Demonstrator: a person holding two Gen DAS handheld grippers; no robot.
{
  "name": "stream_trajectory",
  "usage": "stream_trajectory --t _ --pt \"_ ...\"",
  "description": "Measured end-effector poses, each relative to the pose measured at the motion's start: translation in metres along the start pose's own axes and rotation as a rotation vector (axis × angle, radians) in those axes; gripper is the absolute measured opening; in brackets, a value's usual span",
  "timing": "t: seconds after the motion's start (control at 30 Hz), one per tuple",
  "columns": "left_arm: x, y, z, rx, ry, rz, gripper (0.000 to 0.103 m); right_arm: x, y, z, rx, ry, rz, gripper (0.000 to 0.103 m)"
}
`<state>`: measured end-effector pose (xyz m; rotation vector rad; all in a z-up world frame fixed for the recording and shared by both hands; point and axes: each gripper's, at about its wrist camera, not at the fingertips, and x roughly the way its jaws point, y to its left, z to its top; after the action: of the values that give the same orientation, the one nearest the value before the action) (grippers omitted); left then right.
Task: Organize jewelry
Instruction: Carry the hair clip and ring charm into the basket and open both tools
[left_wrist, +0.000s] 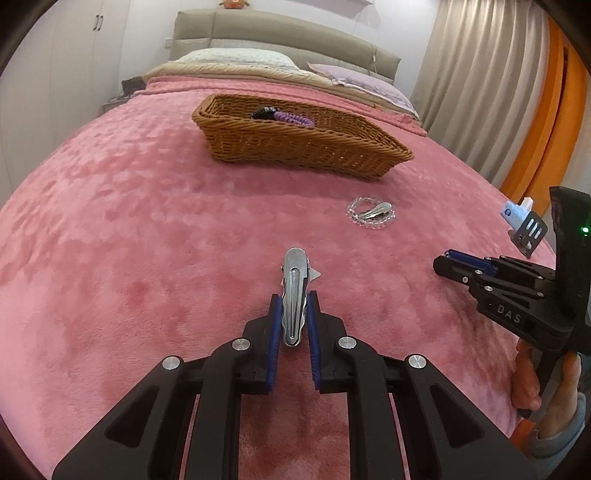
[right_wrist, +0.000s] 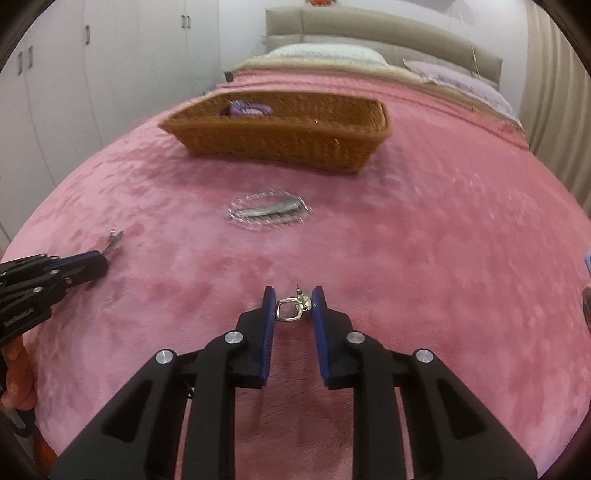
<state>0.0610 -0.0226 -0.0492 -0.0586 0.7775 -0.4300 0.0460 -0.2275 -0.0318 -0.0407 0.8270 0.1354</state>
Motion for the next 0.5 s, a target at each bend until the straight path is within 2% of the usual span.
stream_trajectory --t 0.23,0.4,0.5 --pt "-0.022 -0.009 0.014 0.02 -0.08 -0.019 0.012 -0.032 0.002 0.021 0.0 -0.093 0.015 0.018" --pt "-0.04 -0.028 0.059 0.082 -0.166 0.008 0.012 -0.062 -0.003 0.067 0.001 -0.22 0.015 0.018" --pt "-0.042 -0.034 0.09 0.106 -0.214 0.025 0.012 -0.062 -0.013 0.104 0.016 -0.276 0.001 0.018"
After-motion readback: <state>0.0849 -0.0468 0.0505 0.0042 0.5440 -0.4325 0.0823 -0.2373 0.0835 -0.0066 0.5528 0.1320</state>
